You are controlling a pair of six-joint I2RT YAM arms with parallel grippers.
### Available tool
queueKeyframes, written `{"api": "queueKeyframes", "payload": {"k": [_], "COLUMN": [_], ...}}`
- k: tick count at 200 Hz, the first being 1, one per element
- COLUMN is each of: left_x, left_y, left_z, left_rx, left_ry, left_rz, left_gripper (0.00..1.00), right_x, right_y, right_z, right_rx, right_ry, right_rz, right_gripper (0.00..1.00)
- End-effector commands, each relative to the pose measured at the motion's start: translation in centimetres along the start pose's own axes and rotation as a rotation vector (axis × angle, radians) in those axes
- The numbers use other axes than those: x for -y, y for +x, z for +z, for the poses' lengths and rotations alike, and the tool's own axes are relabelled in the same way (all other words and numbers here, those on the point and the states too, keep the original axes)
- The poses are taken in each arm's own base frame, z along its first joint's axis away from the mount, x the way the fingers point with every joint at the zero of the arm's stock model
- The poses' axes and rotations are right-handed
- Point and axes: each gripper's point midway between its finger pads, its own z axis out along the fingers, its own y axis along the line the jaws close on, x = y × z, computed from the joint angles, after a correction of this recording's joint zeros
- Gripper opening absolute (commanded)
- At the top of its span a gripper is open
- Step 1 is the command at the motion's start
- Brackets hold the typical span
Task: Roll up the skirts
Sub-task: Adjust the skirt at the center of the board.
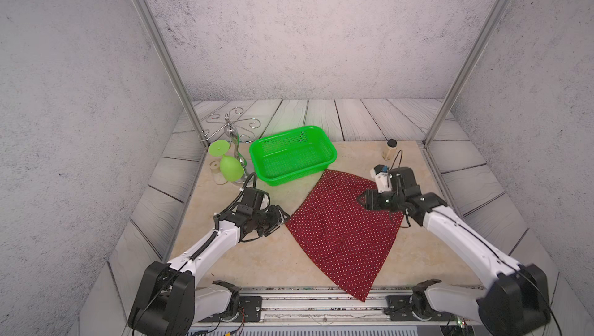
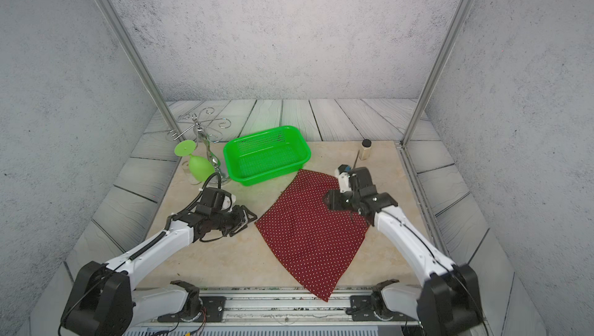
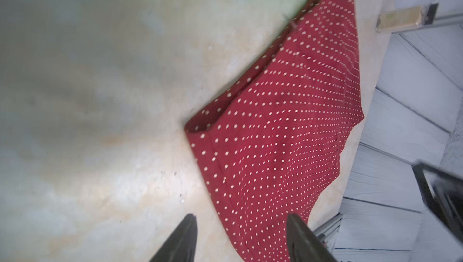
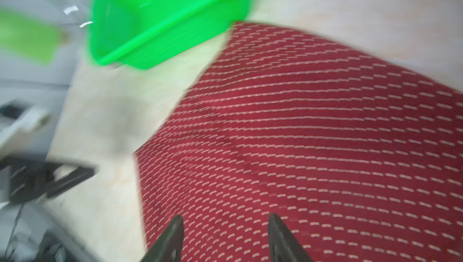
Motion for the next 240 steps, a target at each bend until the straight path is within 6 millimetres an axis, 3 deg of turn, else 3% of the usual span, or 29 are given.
{"api": "queueKeyframes", "payload": {"k": [1,27,43,67,88,109,112,133,143,176,197,225,240], "left_x": [-0.8,-1.9,-3.2,-4.8,-5.3,-6.2,-6.3,-7.1,-7.6,-9.7,-11.0,-12.8,-13.4], "left_y": [-0.1,0.3,1.1,1.3,0.7,0.2,0.2,-0.2,-0.7,-1.6,0.0,3.6,4.3], "left_z": [0.9,2.8,4.6,6.5,7.1,7.7,7.8,8.2,7.8,4.2,2.1,-0.6,-2.4], "left_rx": [0.014,-0.014,-0.051,-0.065,-0.035,-0.012,-0.012,-0.008,-0.004,-0.027,-0.072,-0.109,-0.077], "left_ry": [-0.01,-0.084,-0.13,-0.184,-0.221,-0.277,-0.286,-0.332,-0.37,-0.484,-0.52,-0.53,-0.537], "left_rz": [-0.167,-0.171,-0.188,-0.198,-0.19,-0.195,-0.196,-0.171,-0.141,-0.04,-0.026,-0.071,-0.092], "left_gripper": [0.59,0.58,0.58,0.58,0.57,0.43,0.36,0.12,0.0,0.0,0.0,0.0,0.03], "right_x": [1.9,2.1,3.8,6.3,7.2,7.7,7.9,10.1,11.3,14.4,17.0,19.7,20.3], "right_y": [8.0,9.1,9.2,7.7,6.6,6.4,6.5,6.2,5.8,3.6,3.1,3.3,3.5], "right_z": [0.3,0.9,0.8,0.1,0.4,0.5,0.5,-0.1,-0.5,-2.0,-2.6,-2.1,-1.2], "right_rx": [-0.199,-0.206,-0.182,-0.102,-0.061,-0.045,-0.045,-0.034,-0.014,0.067,0.079,0.104,0.112], "right_ry": [0.111,0.131,0.226,0.336,0.291,0.283,0.286,0.34,0.359,0.392,0.459,0.454,0.424], "right_rz": [0.03,0.112,0.143,0.17,0.254,0.277,0.28,0.351,0.398,0.473,0.518,0.631,0.674], "right_gripper": [0.56,0.57,0.57,0.58,0.58,0.58,0.58,0.58,0.58,0.61,0.69,0.69,0.7]}}
